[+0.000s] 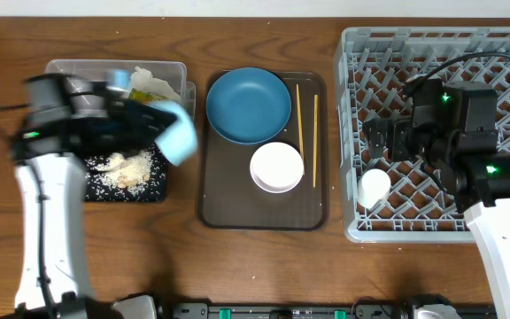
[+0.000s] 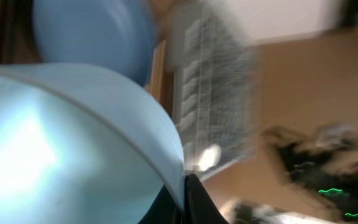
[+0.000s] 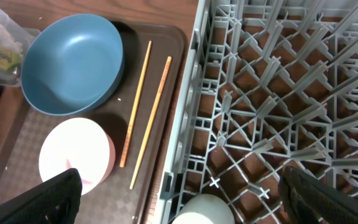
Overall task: Sort waste into correct bins and load items into the dishwasher rack
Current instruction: 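Return the empty light-blue bowl to the brown tray with the left gripper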
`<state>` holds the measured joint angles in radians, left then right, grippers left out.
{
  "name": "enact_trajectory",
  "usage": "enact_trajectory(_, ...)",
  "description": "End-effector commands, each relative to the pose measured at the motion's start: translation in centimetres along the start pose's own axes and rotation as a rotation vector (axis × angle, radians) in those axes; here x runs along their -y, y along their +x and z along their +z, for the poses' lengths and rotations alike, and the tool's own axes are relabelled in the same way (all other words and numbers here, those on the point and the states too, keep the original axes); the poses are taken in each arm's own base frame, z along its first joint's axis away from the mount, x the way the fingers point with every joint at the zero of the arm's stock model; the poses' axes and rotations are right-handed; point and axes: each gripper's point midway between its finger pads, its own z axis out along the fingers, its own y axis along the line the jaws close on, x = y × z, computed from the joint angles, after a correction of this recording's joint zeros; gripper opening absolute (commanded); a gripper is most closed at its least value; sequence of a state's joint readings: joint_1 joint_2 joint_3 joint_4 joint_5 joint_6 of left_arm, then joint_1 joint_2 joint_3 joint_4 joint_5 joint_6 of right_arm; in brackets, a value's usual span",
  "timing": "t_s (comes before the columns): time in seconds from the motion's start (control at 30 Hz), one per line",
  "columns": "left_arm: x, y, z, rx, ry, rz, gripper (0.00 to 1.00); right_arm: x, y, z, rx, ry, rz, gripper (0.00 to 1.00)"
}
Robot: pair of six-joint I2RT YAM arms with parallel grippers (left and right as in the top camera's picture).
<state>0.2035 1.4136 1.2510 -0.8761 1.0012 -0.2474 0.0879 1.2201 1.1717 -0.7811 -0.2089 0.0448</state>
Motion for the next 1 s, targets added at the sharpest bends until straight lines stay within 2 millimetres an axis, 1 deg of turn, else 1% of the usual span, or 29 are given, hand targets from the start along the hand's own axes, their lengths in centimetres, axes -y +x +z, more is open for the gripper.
enact_trajectory(0.0, -4.6, 1.9, 2.4, -0.041, -0.441, 0.136, 0.06, 0.4, -0.8, -0.4, 0.022, 0.012, 0.013, 0.99)
enact_trajectory(0.1, -4.4, 4.9, 5.3, -0.146, -0.529, 0.248, 0.06, 0.4, -0.8, -0.4, 0.022, 0.012, 0.013, 0.99)
enact_trajectory(0.13, -4.1, 5.8, 6.3, -0.175, -0.534, 0.284, 0.06, 0.4, -0.8, -0.4, 0.022, 0.012, 0.013, 0.99)
enact_trajectory(0.17, -3.6, 7.1, 7.9, -0.218, -0.53, 0.332, 0.06, 0.4, -0.8, -0.4, 0.023, 0.012, 0.012, 0.99)
enact_trajectory(0.2, -3.5, 7.6, 8.5, -0.236, -0.531, 0.352, 0.06, 0.4, -0.8, -0.4, 0.023, 0.012, 0.013, 0.99)
enact_trajectory(0.27, -3.5, 9.5, 10.3, -0.299, -0.555, 0.405, 0.06, 0.4, -0.8, -0.4, 0.021, 0.011, 0.013, 0.99)
enact_trajectory(0.37, -4.8, 11.4, 11.9, -0.357, -0.644, 0.423, 0.06, 0.5, -0.7, -0.4, 0.018, 0.012, 0.014, 0.99)
enact_trajectory(0.5, -6.6, 14.0, 13.8, -0.448, -0.716, 0.386, 0.06, 0.5, -0.5, -0.4, 0.009, 0.012, 0.016, 0.99)
enact_trajectory(0.63, -8.0, 15.4, 14.9, -0.495, -0.763, 0.339, 0.06, 0.5, -0.5, -0.4, 0.008, 0.012, 0.016, 0.99)
enact_trajectory(0.7, -8.3, 15.8, 15.2, -0.512, -0.772, 0.34, 0.06, 0.4, -0.5, -0.4, 0.01, 0.007, 0.016, 0.99)
enact_trajectory(0.8, -8.5, 16.1, 15.4, -0.523, -0.778, 0.342, 0.08, -0.6, -0.5, -0.4, 0.007, -0.047, 0.015, 0.99)
enact_trajectory(0.97, -8.4, 15.8, 15.5, -0.514, -0.772, 0.342, 0.31, -2.0, -0.8, -0.5, 0.017, -0.131, 0.032, 0.99)
